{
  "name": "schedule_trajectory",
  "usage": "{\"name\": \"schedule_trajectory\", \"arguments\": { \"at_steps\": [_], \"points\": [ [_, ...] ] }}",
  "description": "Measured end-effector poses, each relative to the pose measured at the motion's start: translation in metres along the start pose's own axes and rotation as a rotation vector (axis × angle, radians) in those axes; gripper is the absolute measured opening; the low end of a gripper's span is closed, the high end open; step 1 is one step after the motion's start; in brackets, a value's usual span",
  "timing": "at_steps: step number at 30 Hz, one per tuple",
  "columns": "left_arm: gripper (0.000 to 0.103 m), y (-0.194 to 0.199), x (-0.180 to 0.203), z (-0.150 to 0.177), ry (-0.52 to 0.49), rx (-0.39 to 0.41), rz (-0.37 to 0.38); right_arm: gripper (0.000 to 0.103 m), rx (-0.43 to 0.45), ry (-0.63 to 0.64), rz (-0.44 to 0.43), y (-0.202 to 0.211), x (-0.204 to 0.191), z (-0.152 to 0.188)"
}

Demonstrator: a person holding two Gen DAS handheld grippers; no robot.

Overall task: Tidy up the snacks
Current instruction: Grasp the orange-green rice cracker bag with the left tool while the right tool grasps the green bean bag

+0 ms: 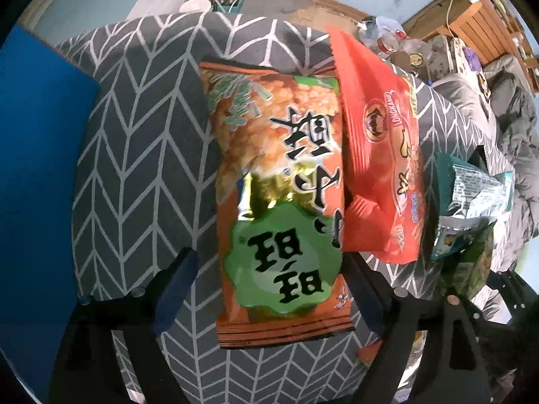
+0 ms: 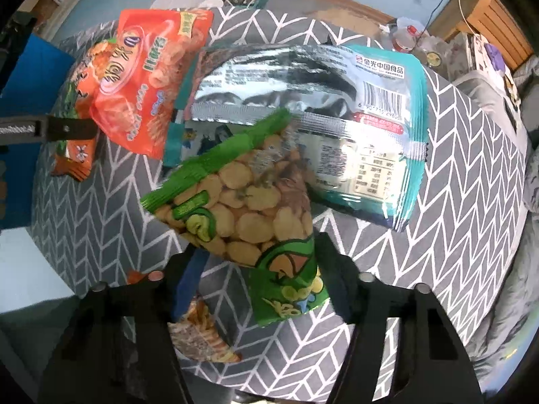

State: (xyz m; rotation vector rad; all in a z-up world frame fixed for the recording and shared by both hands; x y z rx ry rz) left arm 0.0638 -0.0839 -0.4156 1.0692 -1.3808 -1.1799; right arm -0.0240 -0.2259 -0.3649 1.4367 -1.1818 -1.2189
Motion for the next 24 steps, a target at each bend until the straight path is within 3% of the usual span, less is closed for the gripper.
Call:
{"name": "schedule_trajectory", "arguments": {
  "at_steps": [3, 7, 20, 24],
  "points": [
    [0.063, 0.001, 0.007, 0.001, -0.019, 0.004, 0.031, 0.048, 0.004, -0.041, -0.026, 0.005, -0.001, -0.001],
    [0.052, 0.006, 0.01, 0.003, -0.048, 0.034, 0.055, 0.042, 0.002, -0.107, -0.085, 0.008, -0.004, -0.003],
    [0.045, 0.019, -0.017, 0.044, -0.125, -0.003, 0.065, 0.04, 0.0, -0.153, -0.14, 0.004, -0.034, -0.004],
    [0.049, 0.025, -0.028, 0.048, -0.114, 0.016, 0.022, 0.045, -0.004, -0.171, -0.14, -0.004, -0.038, -0.002]
  ]
}}
Point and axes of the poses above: each gripper's, at about its wrist camera, not at the fingertips, and y roughly against the way its jaws point, x to its right, z to its underside, the point moved 9 cm from there along -y, roughly the way its jaws point, and after that the axes turned 5 degrees about x, right-handed, at the moved point
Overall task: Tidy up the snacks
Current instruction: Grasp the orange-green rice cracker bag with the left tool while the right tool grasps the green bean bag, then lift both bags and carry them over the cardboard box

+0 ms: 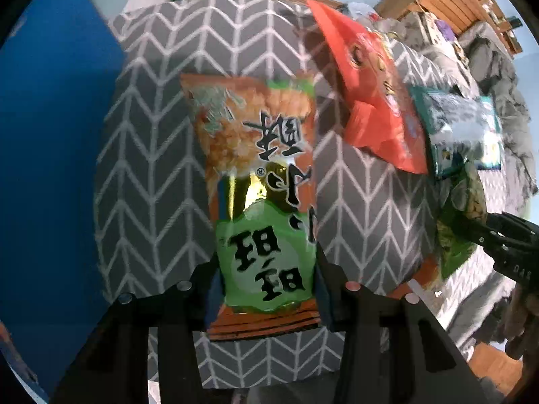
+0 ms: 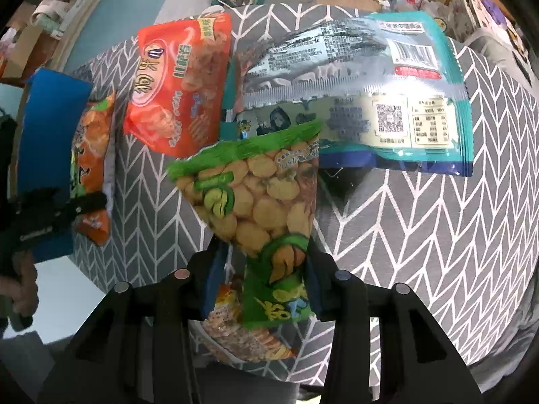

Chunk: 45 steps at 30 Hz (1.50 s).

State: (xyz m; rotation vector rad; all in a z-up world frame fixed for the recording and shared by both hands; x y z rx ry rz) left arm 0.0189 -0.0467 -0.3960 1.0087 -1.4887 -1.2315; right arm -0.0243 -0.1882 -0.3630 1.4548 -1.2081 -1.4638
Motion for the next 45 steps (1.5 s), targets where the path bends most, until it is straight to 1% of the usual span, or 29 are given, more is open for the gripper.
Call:
{"name": "schedule_trajectory", "arguments": {
  "at_steps": [1, 2, 3, 4, 6, 8, 12, 15, 16, 18, 20, 22, 23, 25, 30, 34, 36, 38, 40, 45],
  "points": [
    [0.056, 0.002, -0.003, -0.002, 0.011, 0.008, -0.004, 0.045, 0.008, 0.0, -0.006, -0.002, -0.001, -0.002],
    [0.06, 0.002, -0.007, -0.003, 0.023, 0.011, -0.008, 0.046, 0.012, -0.001, 0.001, -0.003, -0.001, -0.003],
    [0.068, 0.002, -0.011, -0.006, 0.039, 0.016, -0.015, 0.046, 0.018, 0.005, 0.007, -0.004, -0.001, -0.004],
    [0.072, 0.002, -0.014, -0.008, 0.049, 0.02, -0.023, 0.048, 0.018, 0.009, 0.009, -0.006, -0.003, -0.005],
    [0.073, 0.002, -0.022, -0.015, 0.073, 0.022, -0.03, 0.05, 0.014, 0.02, 0.019, -0.011, -0.004, -0.006],
    [0.073, -0.002, -0.024, -0.021, 0.095, 0.014, -0.021, 0.051, 0.007, 0.039, 0.039, -0.017, -0.005, -0.006],
    [0.073, -0.011, -0.027, -0.031, 0.092, -0.003, -0.027, 0.051, 0.003, 0.065, 0.074, -0.028, -0.01, -0.005],
    [0.073, -0.017, -0.024, -0.034, 0.073, -0.018, -0.044, 0.046, 0.003, 0.069, 0.098, -0.034, -0.01, -0.004],
    [0.073, -0.022, -0.016, -0.039, 0.069, -0.023, -0.044, 0.045, 0.007, 0.068, 0.102, -0.034, -0.011, -0.004],
    [0.073, -0.028, -0.011, -0.041, 0.059, -0.029, -0.043, 0.043, 0.014, 0.063, 0.102, -0.034, -0.014, -0.004],
    [0.065, -0.028, -0.009, -0.041, 0.046, -0.018, -0.056, 0.042, 0.024, 0.063, 0.098, -0.029, -0.013, -0.002],
    [0.046, -0.029, -0.002, -0.039, 0.028, -0.003, -0.065, 0.04, 0.03, 0.068, 0.091, -0.024, -0.014, -0.003],
    [0.043, -0.028, -0.002, -0.036, 0.024, -0.004, -0.053, 0.04, 0.035, 0.073, 0.089, -0.022, -0.015, -0.003],
    [0.04, -0.026, -0.002, -0.033, 0.028, -0.004, -0.042, 0.04, 0.041, 0.083, 0.085, -0.018, -0.017, 0.0],
    [0.038, -0.02, -0.003, -0.021, 0.032, 0.011, -0.045, 0.04, 0.054, 0.1, 0.082, -0.003, -0.02, 0.006],
    [0.037, -0.007, -0.004, -0.011, 0.043, 0.032, -0.022, 0.04, 0.066, 0.106, 0.07, 0.007, -0.029, 0.01],
    [0.037, 0.004, -0.005, -0.008, 0.049, 0.048, -0.01, 0.04, 0.071, 0.111, 0.065, 0.012, -0.033, 0.01],
    [0.037, 0.014, -0.007, -0.007, 0.051, 0.063, -0.004, 0.04, 0.079, 0.12, 0.062, 0.023, -0.036, 0.003],
    [0.037, 0.027, -0.008, -0.005, 0.056, 0.082, 0.003, 0.04, 0.084, 0.131, 0.049, 0.04, -0.037, 0.002],
    [0.037, 0.056, -0.014, -0.008, 0.057, 0.128, 0.004, 0.04, 0.102, 0.16, 0.037, 0.056, -0.051, 0.002]
  ]
}}
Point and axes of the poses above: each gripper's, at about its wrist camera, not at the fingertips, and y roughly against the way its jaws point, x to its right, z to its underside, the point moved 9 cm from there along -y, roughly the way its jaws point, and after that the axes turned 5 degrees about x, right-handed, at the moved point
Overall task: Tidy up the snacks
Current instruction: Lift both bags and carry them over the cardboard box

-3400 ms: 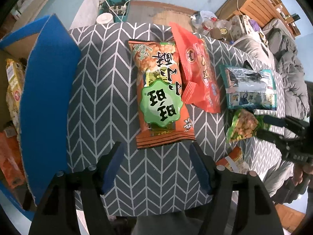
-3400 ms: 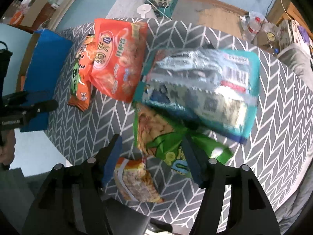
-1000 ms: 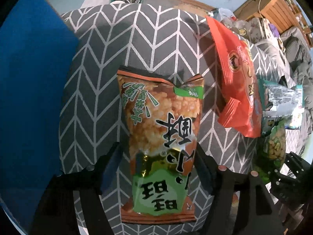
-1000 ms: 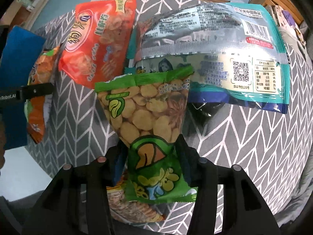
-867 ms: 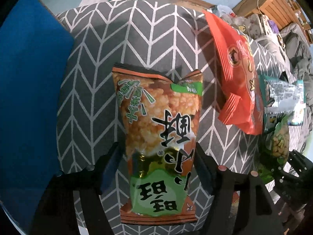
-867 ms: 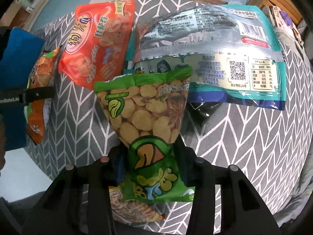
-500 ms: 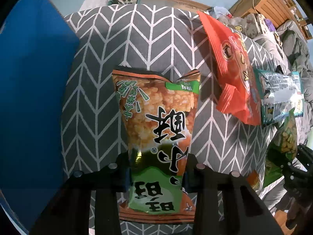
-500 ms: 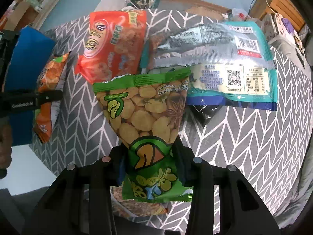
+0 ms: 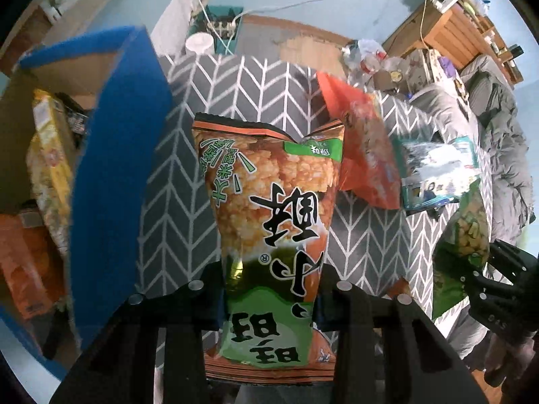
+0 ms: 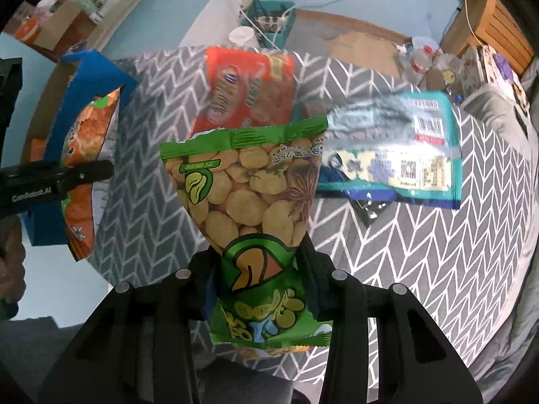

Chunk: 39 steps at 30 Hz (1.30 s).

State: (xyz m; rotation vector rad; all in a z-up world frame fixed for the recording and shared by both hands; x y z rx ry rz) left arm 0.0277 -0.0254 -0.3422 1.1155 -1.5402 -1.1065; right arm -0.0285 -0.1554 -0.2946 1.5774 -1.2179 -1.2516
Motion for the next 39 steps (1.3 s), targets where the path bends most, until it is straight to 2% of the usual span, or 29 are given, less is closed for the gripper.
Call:
{"name": "schedule_trajectory", "arguments": {
  "at_steps": [6, 12, 22, 31, 39],
  "points": [
    [0.037, 0.025, -0.01, -0.002, 0.0, 0.026, -0.028, 0.04, 0.019, 0.025, -0.033, 0.015, -0.021, -0.017],
    [0.037, 0.06, -0.022, -0.007, 0.008, 0.095, -0.041, 0.04, 0.052, 0.064, -0.079, 0.032, -0.048, -0.039],
    [0.037, 0.108, -0.055, -0.013, 0.08, 0.183, -0.043, 0.04, 0.088, 0.173, -0.147, 0.036, -0.104, -0.08],
    [0.037, 0.138, -0.108, -0.01, 0.202, 0.241, -0.059, 0.04, 0.094, 0.308, -0.207, 0.031, -0.171, -0.103],
    [0.037, 0.155, -0.168, -0.001, 0.303, 0.277, -0.119, 0.04, 0.088, 0.415, -0.255, 0.021, -0.237, -0.121]
  ]
}}
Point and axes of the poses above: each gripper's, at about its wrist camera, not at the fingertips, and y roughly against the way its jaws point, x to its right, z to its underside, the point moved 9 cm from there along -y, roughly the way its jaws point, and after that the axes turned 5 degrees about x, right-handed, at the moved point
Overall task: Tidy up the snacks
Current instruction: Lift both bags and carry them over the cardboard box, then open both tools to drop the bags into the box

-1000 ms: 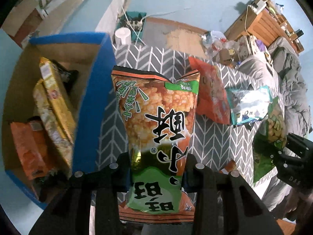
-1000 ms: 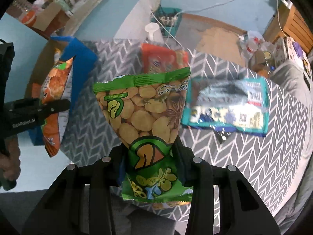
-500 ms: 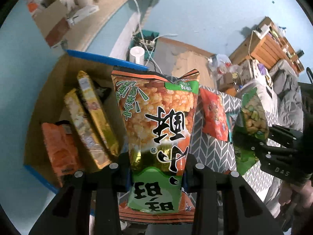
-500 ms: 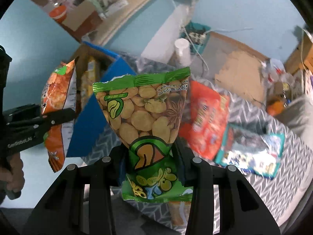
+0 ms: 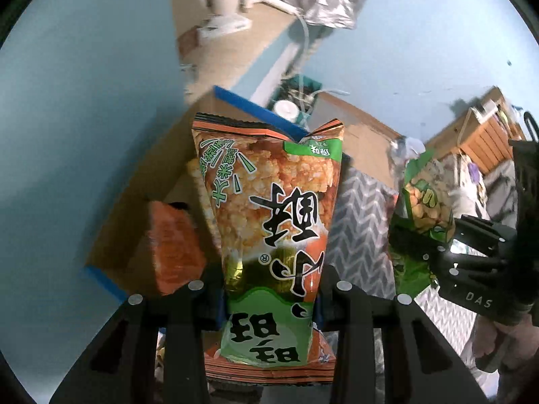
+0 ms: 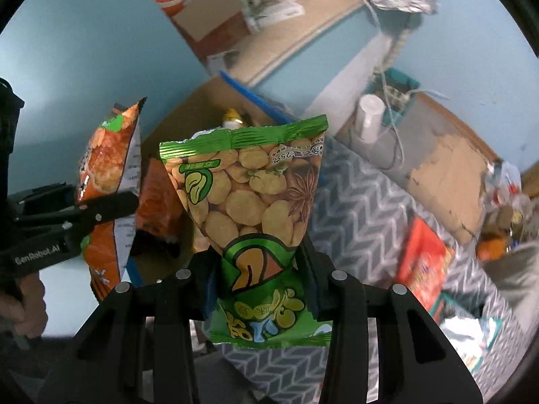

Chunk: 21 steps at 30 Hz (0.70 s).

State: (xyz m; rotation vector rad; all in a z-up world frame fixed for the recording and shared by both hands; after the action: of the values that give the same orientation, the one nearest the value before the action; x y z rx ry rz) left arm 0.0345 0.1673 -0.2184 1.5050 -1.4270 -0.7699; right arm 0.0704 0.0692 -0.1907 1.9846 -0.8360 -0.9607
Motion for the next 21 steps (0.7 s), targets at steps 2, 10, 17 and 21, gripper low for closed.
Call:
{"name": "schedule_trajectory", "arguments": {
  "at_steps": [2, 10, 17, 21],
  "points": [
    [0.037, 0.0, -0.015, -0.003, 0.022, 0.009, -0.019, 0.04, -0.005, 0.013, -0.016, -0.009, -0.012, -0.01],
    [0.037, -0.014, -0.056, -0.009, 0.1, 0.013, -0.06, 0.04, -0.048, 0.023, -0.072, -0.052, -0.05, -0.042],
    [0.038, -0.039, -0.077, -0.005, 0.163, -0.02, -0.08, 0.04, -0.091, 0.036, -0.076, -0.085, -0.065, -0.05],
    [0.038, -0.046, -0.082, -0.003, 0.199, -0.034, -0.096, 0.042, -0.107, 0.039, -0.064, -0.095, -0.067, -0.053]
  ]
}}
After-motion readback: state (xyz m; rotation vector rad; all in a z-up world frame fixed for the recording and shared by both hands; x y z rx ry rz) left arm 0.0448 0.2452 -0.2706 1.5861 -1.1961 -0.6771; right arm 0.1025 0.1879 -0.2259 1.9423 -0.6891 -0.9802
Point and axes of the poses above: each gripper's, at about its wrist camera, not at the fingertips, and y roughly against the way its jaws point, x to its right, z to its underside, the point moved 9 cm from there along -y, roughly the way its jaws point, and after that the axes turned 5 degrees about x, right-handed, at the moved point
